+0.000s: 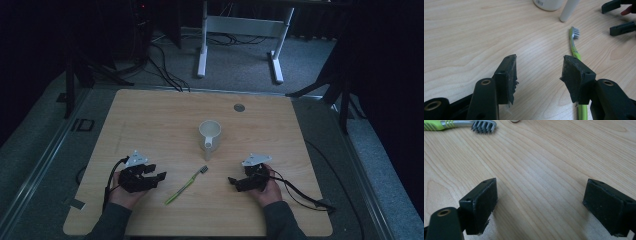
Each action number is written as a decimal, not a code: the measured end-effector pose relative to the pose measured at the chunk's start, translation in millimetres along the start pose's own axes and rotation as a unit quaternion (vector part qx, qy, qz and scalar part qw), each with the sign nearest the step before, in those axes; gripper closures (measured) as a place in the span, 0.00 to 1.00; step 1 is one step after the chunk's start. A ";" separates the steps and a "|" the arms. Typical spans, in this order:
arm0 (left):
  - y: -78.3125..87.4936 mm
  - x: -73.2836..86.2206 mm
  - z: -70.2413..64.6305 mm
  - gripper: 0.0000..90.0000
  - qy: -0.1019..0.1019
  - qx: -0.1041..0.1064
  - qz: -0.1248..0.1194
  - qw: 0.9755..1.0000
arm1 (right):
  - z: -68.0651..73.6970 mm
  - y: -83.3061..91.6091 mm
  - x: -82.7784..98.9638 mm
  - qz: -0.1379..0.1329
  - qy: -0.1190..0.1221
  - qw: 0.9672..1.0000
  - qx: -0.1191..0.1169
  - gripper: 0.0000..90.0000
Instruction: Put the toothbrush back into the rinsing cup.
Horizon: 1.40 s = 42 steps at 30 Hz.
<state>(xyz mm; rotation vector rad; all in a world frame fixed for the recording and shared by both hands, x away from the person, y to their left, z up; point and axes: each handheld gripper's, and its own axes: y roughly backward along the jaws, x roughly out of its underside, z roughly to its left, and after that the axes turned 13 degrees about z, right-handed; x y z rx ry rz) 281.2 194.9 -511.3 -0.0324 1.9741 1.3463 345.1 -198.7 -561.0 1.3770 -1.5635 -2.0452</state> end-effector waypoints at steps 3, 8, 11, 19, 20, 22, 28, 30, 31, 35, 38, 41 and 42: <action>0.6 -3.8 -2.0 0.54 -0.008 0.001 0.003 1.000 | 0.0 0.0 0.0 0.000 0.000 1.000 0.000 0.13; 0.1 -9.7 -6.2 0.54 -0.017 0.005 0.006 1.000 | 0.0 0.0 0.0 0.000 0.000 1.000 0.000 0.13; 0.2 -14.0 -8.4 0.56 -0.022 0.010 0.005 1.000 | 0.0 0.0 0.0 0.000 0.000 1.000 0.000 0.13; -2.1 -25.1 -15.6 0.56 -0.037 0.009 0.012 0.999 | -0.1 0.0 0.0 0.000 0.000 1.000 0.000 0.13; -2.7 -26.6 -16.7 0.56 -0.039 0.009 0.014 0.999 | 0.0 0.1 0.0 0.000 0.000 1.000 0.000 0.13; -4.1 -29.6 -19.1 0.56 -0.041 0.010 0.020 0.999 | 0.0 0.0 0.0 0.000 0.000 1.000 0.000 0.13; -6.2 -38.8 -24.5 0.61 -0.057 0.008 0.035 0.998 | -0.1 0.0 0.0 0.000 0.000 1.000 0.000 0.13; -6.7 -41.2 -25.5 0.61 -0.059 0.007 0.039 0.997 | 0.0 0.0 0.0 0.000 0.000 1.000 0.000 0.13; -7.1 -42.0 -25.8 0.61 -0.060 0.007 0.039 0.997 | -0.1 0.0 0.0 0.000 0.000 1.000 0.000 0.13; -8.1 -45.9 -28.3 0.61 -0.064 0.006 0.044 0.997 | -0.1 0.0 0.0 0.000 0.000 1.000 0.000 0.13; -9.3 -49.3 -30.8 0.61 -0.073 0.004 0.048 0.996 | 0.0 0.1 0.0 0.000 0.000 1.000 0.000 0.13; -10.6 -52.8 -32.2 0.61 -0.076 0.004 0.053 0.996 | 0.0 0.1 0.0 0.000 -0.001 1.000 0.000 0.13; -11.2 -53.9 -32.7 0.61 -0.077 0.003 0.054 0.996 | 0.1 0.1 0.0 0.000 -0.001 1.000 0.000 0.13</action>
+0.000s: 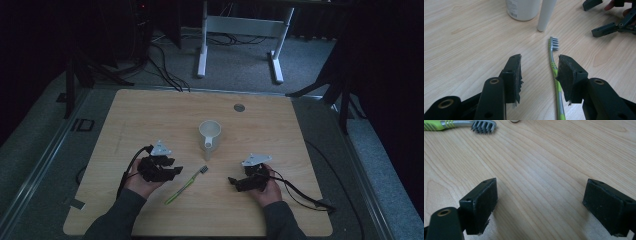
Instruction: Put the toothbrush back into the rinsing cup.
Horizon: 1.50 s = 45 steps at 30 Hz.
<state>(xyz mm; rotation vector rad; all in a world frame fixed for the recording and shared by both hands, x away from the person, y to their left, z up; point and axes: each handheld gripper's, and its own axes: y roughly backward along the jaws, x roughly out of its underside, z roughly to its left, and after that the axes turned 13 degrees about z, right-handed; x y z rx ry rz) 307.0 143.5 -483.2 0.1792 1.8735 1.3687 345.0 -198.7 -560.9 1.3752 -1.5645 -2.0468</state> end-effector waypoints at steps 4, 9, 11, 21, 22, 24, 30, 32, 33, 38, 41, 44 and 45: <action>-1.5 -4.1 -2.2 0.62 -0.005 -0.004 0.010 1.000 | 0.0 0.0 0.0 0.000 0.000 1.000 0.000 0.13; -3.1 -9.7 -4.5 0.63 -0.014 -0.006 0.024 1.000 | 0.0 0.0 0.1 0.000 0.000 1.000 0.000 0.13; -3.6 -11.8 -5.7 0.63 -0.019 -0.006 0.029 0.999 | 0.1 0.0 0.0 0.000 -0.001 1.000 0.000 0.13; -9.2 -21.2 -11.8 0.63 -0.036 -0.006 0.057 0.998 | 0.2 0.1 0.1 0.000 0.000 1.000 0.000 0.13; -9.4 -22.0 -12.5 0.63 -0.037 -0.006 0.058 0.998 | 0.2 0.1 0.1 0.000 0.000 1.000 0.000 0.13; -9.5 -23.9 -13.5 0.63 -0.042 -0.007 0.063 0.997 | 0.1 0.1 0.1 0.000 0.000 1.000 0.000 0.13; -13.7 -30.0 -15.5 0.63 -0.045 -0.006 0.077 0.996 | 0.2 0.1 0.2 0.000 0.000 1.000 0.000 0.13; -15.5 -32.4 -17.1 0.63 -0.049 -0.006 0.085 0.995 | 0.2 0.2 0.2 0.000 0.000 1.000 0.000 0.13; -16.2 -33.5 -17.7 0.63 -0.054 -0.005 0.092 0.994 | 0.2 0.3 0.2 0.000 -0.001 1.000 0.000 0.13; -19.2 -38.0 -19.4 0.63 -0.061 -0.008 0.112 0.992 | 0.2 0.3 0.2 0.000 -0.001 1.000 0.000 0.13; -20.0 -40.4 -19.0 0.63 -0.060 -0.008 0.123 0.991 | 0.2 0.2 0.2 0.000 0.000 1.000 0.000 0.13; -21.2 -42.1 -20.1 0.64 -0.060 -0.008 0.136 0.989 | 0.2 0.2 0.2 0.000 0.000 1.000 0.000 0.13; -21.8 -42.7 -20.2 0.64 -0.060 -0.008 0.141 0.988 | 0.2 0.2 0.2 0.000 0.000 1.000 0.000 0.13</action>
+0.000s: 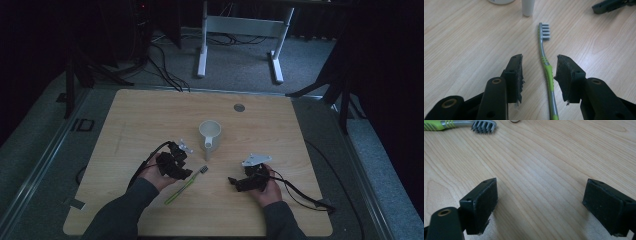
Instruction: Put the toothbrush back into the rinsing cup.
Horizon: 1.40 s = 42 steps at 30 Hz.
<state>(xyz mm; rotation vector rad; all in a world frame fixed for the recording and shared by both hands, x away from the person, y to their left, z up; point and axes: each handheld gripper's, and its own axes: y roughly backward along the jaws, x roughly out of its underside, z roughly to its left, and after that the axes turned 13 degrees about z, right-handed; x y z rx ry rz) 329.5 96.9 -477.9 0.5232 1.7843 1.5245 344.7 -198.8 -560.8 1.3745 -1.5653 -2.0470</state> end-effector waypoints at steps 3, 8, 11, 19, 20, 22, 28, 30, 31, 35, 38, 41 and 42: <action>-1.2 -1.6 -0.1 0.64 0.001 0.001 0.009 1.000 | 0.0 0.0 0.0 0.000 0.000 1.000 0.000 0.13; -3.5 -4.4 -0.2 0.64 0.007 0.006 0.020 1.000 | 0.0 0.0 0.0 0.000 0.000 1.000 0.000 0.13; -4.2 -6.1 -1.4 0.64 0.009 0.008 0.025 1.000 | 0.0 0.0 0.0 0.000 0.000 1.000 0.000 0.13; -6.9 -10.1 -4.1 0.64 0.006 0.008 0.036 0.999 | 0.0 0.0 0.0 0.000 0.000 1.000 0.000 0.13; -7.3 -10.4 -4.3 0.64 0.006 0.009 0.038 0.999 | 0.0 0.0 0.0 0.000 0.000 1.000 0.000 0.13; -8.8 -11.3 -5.4 0.64 0.007 0.009 0.043 0.999 | 0.0 0.0 0.0 0.000 0.000 1.000 0.000 0.13; -12.9 -14.0 -7.9 0.63 0.002 0.012 0.054 0.998 | 0.0 0.0 0.0 0.000 0.000 1.000 0.000 0.13; -13.8 -14.8 -9.0 0.63 0.002 0.014 0.056 0.998 | 0.0 0.0 0.0 0.000 0.000 1.000 0.000 0.13; -14.5 -15.4 -9.6 0.63 0.000 0.014 0.058 0.998 | 0.0 0.0 0.0 0.000 0.000 1.000 0.000 0.13; -16.7 -17.2 -10.8 0.63 -0.003 0.014 0.069 0.998 | 0.0 0.0 0.0 0.000 0.000 1.000 0.000 0.13; -18.7 -18.3 -11.6 0.63 -0.003 0.015 0.076 0.997 | 0.0 0.0 0.0 0.000 0.000 1.000 0.000 0.13; -20.8 -19.1 -12.3 0.63 -0.001 0.016 0.085 0.996 | 0.0 0.0 0.0 0.000 0.000 1.000 0.000 0.13; -21.3 -19.4 -12.2 0.63 -0.002 0.015 0.088 0.996 | 0.0 0.0 0.0 0.000 0.000 1.000 0.000 0.13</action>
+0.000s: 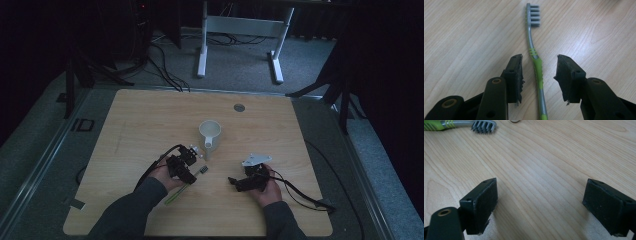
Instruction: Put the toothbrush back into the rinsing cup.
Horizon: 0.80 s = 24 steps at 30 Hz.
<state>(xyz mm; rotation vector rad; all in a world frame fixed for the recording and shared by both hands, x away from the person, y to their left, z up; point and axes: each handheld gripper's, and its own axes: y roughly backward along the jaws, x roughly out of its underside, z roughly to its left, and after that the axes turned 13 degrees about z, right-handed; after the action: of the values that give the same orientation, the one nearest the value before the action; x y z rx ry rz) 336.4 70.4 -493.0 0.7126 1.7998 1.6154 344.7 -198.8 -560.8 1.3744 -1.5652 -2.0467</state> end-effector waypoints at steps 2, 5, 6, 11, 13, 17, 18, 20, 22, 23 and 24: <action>-1.0 -0.7 -0.2 0.64 0.001 0.002 0.004 1.000 | 0.0 0.0 0.0 0.000 0.000 1.000 0.000 0.13; -2.6 -1.7 -1.5 0.64 -0.004 0.006 0.009 1.000 | 0.0 0.0 0.0 0.000 0.000 1.000 0.000 0.13; -3.1 -2.0 -2.0 0.64 -0.006 0.007 0.012 1.000 | 0.0 0.0 0.0 0.000 0.000 1.000 0.000 0.13; -6.2 -3.6 -3.1 0.64 -0.009 0.010 0.022 1.000 | 0.0 0.0 0.0 0.000 0.000 1.000 0.000 0.13; -7.3 -4.4 -3.4 0.64 -0.009 0.012 0.027 1.000 | 0.0 0.0 0.0 0.000 0.000 1.000 0.000 0.13; -9.4 -5.8 -3.6 0.64 -0.007 0.010 0.036 0.999 | 0.0 0.0 0.0 0.000 0.000 1.000 0.000 0.13; -9.9 -6.2 -3.4 0.64 -0.007 0.012 0.038 0.999 | 0.0 0.0 0.0 0.000 0.000 1.000 0.000 0.13; -10.9 -6.7 -3.3 0.64 -0.005 0.012 0.043 0.999 | 0.0 0.0 0.0 0.000 0.000 1.000 0.000 0.13; -12.2 -7.2 -3.1 0.64 -0.003 0.012 0.048 0.999 | 0.0 0.0 0.0 0.000 0.000 1.000 0.000 0.13; -13.0 -7.4 -3.3 0.64 -0.003 0.012 0.049 0.999 | 0.0 0.0 0.0 0.000 0.000 1.000 0.000 0.13; -13.3 -7.5 -3.5 0.64 -0.004 0.012 0.051 0.999 | 0.0 0.0 0.0 0.000 0.000 1.000 0.000 0.13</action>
<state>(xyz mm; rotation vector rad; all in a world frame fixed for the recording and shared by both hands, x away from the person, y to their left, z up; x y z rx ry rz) 338.9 61.0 -505.3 0.8333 1.8060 1.6555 344.7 -198.8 -560.8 1.3745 -1.5658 -2.0466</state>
